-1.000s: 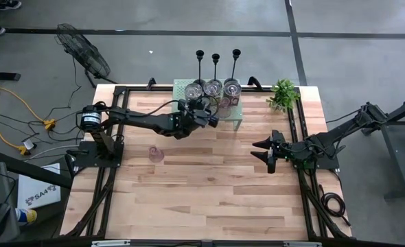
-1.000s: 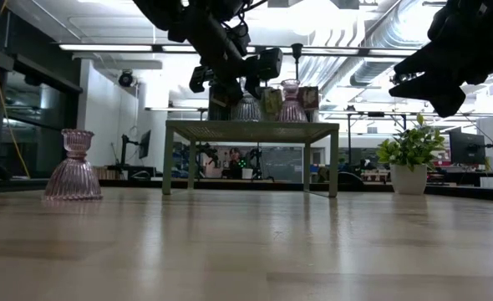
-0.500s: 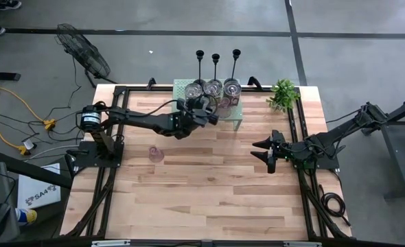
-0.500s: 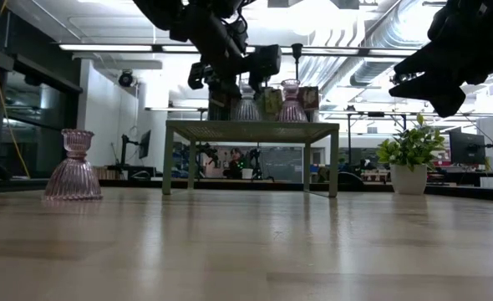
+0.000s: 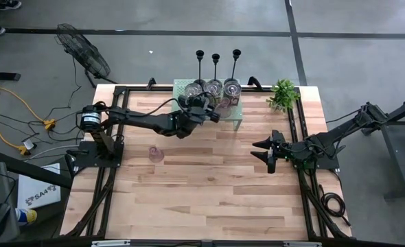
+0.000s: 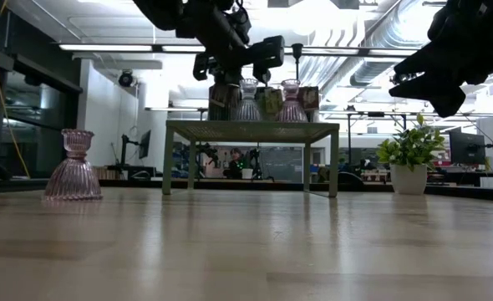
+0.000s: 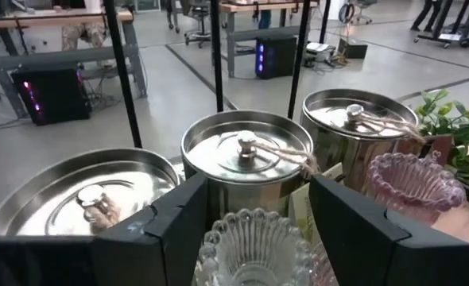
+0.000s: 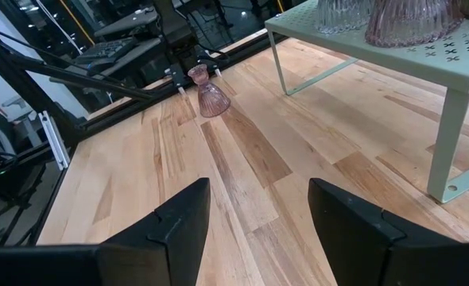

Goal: Pick & Place candle stick holders
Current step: Put the pink glass candle holder on the shelf aligned with the transparent glass candle holder

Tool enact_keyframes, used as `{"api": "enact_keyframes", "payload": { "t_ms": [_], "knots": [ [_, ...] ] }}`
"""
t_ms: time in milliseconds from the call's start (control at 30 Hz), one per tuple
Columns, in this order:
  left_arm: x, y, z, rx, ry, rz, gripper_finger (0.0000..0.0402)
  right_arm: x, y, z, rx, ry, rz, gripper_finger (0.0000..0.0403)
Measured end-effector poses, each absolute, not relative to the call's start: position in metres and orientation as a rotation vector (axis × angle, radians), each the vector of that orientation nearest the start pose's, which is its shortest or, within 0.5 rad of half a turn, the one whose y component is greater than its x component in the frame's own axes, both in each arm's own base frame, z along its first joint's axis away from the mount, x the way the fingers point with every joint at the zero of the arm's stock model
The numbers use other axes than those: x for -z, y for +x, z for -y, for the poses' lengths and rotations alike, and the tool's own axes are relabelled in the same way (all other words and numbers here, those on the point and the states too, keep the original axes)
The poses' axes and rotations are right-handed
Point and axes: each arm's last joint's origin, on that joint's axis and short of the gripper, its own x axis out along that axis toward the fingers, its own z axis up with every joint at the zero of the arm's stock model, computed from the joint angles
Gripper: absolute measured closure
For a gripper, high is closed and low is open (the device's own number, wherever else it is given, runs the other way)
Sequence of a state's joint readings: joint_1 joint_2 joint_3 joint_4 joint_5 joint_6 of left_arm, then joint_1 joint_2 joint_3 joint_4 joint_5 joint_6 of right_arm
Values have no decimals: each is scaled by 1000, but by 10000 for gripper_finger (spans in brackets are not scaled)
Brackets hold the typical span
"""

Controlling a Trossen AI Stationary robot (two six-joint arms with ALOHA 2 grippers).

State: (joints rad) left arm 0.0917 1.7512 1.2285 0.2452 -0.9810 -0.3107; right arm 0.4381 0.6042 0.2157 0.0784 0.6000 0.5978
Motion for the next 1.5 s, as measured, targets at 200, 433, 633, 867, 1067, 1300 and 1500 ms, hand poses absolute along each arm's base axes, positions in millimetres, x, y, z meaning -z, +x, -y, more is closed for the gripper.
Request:
{"api": "enact_keyframes", "payload": {
  "t_ms": [200, 433, 633, 867, 1067, 1300, 1500],
  "knots": [
    [-282, 389, -60, -1107, -103, -87, 183, -188, 133, -44, 235, 439, -212, 197],
    [-301, 392, -61, -1096, -47, -86, 183, -188, 133, -44, 234, 439, -212, 197],
    [-328, 377, -48, -975, -38, -86, 183, -188, 133, -44, 235, 439, -212, 197],
    [-355, 334, -40, -825, 26, -249, 183, -188, 133, -44, 234, 439, -211, 197],
    [-372, 292, -28, -714, 25, -378, 183, -188, 133, -44, 234, 438, -213, 197],
    [-372, 244, -1, -620, 84, -588, 183, -188, 133, -44, 234, 439, -213, 197],
    [-341, 202, 23, -572, 0, -657, 183, -188, 133, -44, 234, 438, -213, 197]
  ]
}}
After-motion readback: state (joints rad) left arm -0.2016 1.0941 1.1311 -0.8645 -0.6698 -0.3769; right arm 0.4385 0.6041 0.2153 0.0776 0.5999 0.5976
